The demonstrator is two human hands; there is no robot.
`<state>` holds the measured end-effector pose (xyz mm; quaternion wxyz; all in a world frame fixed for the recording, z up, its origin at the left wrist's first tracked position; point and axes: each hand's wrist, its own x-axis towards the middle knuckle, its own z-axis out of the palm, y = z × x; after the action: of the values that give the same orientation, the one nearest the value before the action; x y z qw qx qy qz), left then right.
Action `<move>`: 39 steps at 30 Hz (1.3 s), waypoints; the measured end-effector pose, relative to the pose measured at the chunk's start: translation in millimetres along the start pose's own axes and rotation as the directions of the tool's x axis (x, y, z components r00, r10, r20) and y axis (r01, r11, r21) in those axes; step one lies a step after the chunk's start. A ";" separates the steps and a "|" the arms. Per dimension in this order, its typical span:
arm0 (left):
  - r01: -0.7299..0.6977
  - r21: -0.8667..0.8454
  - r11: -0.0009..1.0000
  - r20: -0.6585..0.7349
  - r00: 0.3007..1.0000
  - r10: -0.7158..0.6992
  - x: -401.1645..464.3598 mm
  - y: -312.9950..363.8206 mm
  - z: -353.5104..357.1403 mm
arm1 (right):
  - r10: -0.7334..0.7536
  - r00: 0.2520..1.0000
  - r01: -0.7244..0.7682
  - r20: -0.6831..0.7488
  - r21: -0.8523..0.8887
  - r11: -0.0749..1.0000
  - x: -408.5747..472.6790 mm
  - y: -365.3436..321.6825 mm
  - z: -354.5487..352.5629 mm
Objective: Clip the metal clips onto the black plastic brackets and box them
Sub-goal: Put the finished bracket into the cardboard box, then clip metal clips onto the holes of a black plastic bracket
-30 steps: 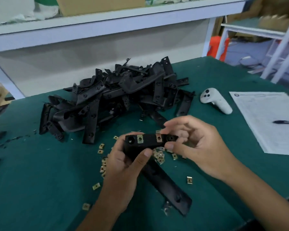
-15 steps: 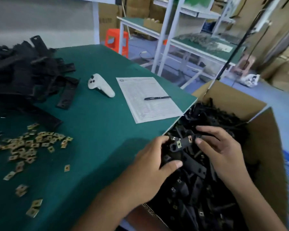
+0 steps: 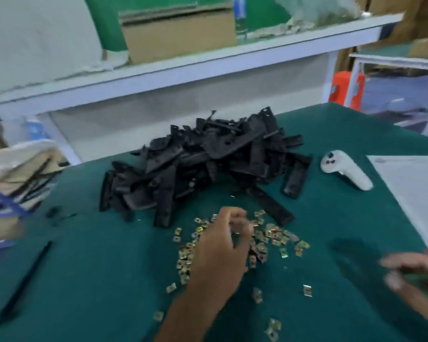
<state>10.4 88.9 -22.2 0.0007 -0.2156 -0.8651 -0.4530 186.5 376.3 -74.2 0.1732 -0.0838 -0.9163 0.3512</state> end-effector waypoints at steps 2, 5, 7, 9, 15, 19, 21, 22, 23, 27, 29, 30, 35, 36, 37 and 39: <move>0.099 0.087 0.991 -0.159 0.984 -0.085 13.4 -32.3 -29.9 | -0.131 0.968 0.160 0.214 -0.127 0.979 37.6 -42.5 25.4; 0.265 0.223 0.938 -0.373 0.912 -0.169 28.6 -74.4 -62.8 | -0.207 0.850 0.345 0.485 -0.213 0.914 95.8 -88.0 79.5; 0.358 0.250 0.899 -0.429 0.874 -0.229 34.6 -94.3 -73.5 | -0.256 0.774 0.429 0.579 -0.183 0.885 119.1 -104.6 108.3; 0.398 0.220 0.891 -0.434 0.857 -0.276 38.1 -108.8 -75.2 | -0.244 0.767 0.392 0.594 -0.131 0.911 138.6 -117.3 125.0; 0.349 0.083 0.934 -0.445 0.851 -0.278 43.4 -132.1 -68.6 | -0.290 0.745 0.377 0.601 -0.021 0.926 162.1 -133.6 144.4; 0.247 0.011 0.969 -0.521 0.829 -0.205 41.5 -121.6 -70.9 | -0.326 0.731 0.366 0.599 0.058 0.929 162.5 -127.5 141.9; 0.157 -0.063 0.986 -0.545 0.822 -0.165 38.4 -109.3 -71.6 | -0.359 0.774 0.346 0.522 0.126 0.930 160.5 -125.6 141.1; 0.108 -0.103 0.989 -0.543 0.827 -0.146 35.8 -102.6 -70.8 | -0.368 0.809 0.328 0.457 0.168 0.930 159.0 -125.5 140.6; 0.071 -0.149 0.986 -0.526 0.839 -0.140 33.0 -96.0 -69.6 | -0.370 0.847 0.312 0.381 0.206 0.927 157.9 -125.2 140.8; 0.002 -0.496 0.868 -0.333 0.923 -0.192 18.8 -74.7 -56.5 | -0.240 0.944 0.123 0.228 0.432 0.893 155.4 -133.1 139.8; 0.025 -0.604 0.796 -0.185 0.968 -0.171 10.0 -67.8 -50.5 | -0.155 0.949 -0.041 0.273 0.599 0.800 157.0 -137.4 135.8; 0.041 -0.611 0.790 -0.110 0.985 -0.136 4.5 -65.9 -47.4 | -0.139 0.946 -0.095 0.292 0.662 0.743 157.9 -138.5 132.7; 0.166 -0.514 0.842 0.223 0.973 -0.055 -7.9 -67.7 -34.5 | -0.069 0.935 -0.295 0.348 0.870 0.396 159.3 -143.3 123.6; 0.171 -0.476 0.863 0.259 0.965 -0.048 -6.4 -68.4 -34.1 | -0.060 0.940 -0.296 0.337 0.888 0.351 160.4 -143.6 122.9; 0.162 -0.456 0.875 0.267 0.963 -0.039 -5.1 -65.9 -36.3 | -0.048 0.942 -0.299 0.331 0.898 0.324 161.7 -145.6 121.4; 0.122 -0.494 0.861 0.224 0.974 -0.009 -4.4 -62.0 -40.0 | -0.046 0.937 -0.311 0.346 0.886 0.344 161.9 -149.8 119.6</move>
<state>-16.6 25.2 -48.0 -0.1643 -0.2259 -0.7182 -0.6373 -13.2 236.6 -14.5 0.0139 0.0104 -0.5587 0.8292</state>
